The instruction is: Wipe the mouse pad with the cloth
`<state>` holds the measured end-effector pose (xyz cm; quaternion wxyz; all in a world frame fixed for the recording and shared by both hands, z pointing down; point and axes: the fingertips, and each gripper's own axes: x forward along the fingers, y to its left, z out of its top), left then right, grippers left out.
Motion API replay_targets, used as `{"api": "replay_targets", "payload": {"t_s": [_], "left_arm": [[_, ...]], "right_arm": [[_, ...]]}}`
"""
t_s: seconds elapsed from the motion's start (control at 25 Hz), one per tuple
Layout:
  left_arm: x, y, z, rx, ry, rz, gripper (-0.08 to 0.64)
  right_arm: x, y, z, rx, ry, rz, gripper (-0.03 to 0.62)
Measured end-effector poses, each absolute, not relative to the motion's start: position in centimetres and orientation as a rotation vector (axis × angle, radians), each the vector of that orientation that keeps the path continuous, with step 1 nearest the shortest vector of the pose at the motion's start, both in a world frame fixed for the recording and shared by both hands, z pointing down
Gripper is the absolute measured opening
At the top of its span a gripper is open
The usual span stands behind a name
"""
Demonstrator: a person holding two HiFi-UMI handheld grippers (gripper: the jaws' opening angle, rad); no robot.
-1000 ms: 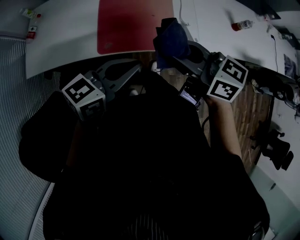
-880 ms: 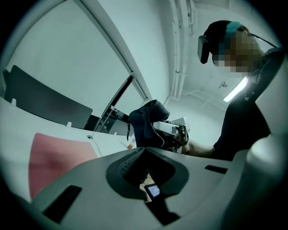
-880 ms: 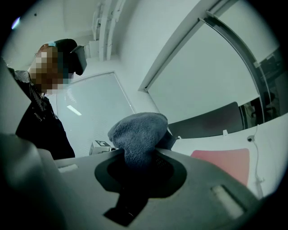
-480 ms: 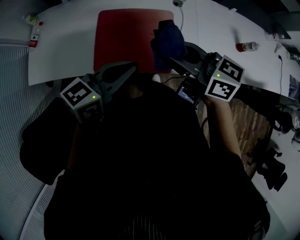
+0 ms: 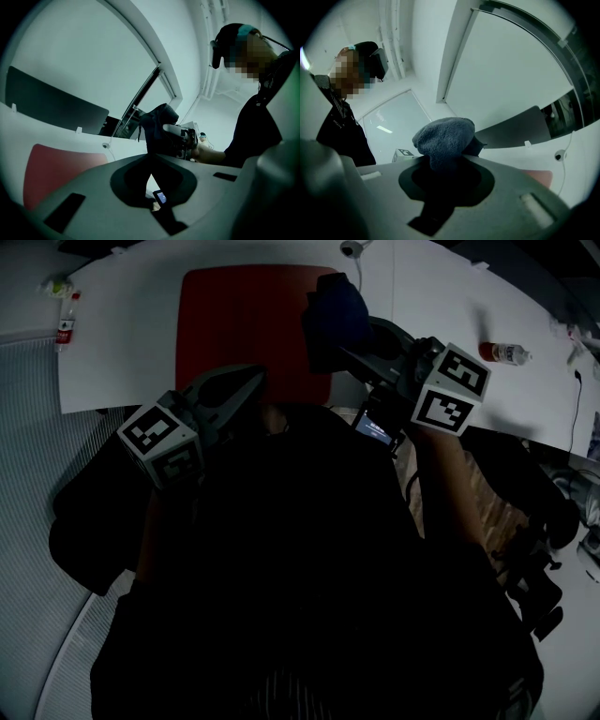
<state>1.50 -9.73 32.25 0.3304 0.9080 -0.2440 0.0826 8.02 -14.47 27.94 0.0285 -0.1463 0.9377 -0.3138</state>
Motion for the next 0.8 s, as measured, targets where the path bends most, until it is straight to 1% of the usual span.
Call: {"api": "replay_targets", "payload": {"t_s": [0.32, 0.68, 0.8], "left_arm": [[3.9, -9.7, 34.1, 2.293, -0.655, 0.287, 0.005], [2.0, -10.8, 35.9, 2.274, -0.674, 0.376, 0.005], [2.4, -12.3, 36.5, 2.303, -0.665, 0.357, 0.005]], "right_arm": [[11.2, -16.8, 29.9, -0.428, 2.806, -1.079, 0.071], [11.4, -17.5, 30.7, -0.48, 2.773, -1.103, 0.071], [12.1, -17.9, 30.6, -0.533, 2.768, -1.089, 0.071]]}}
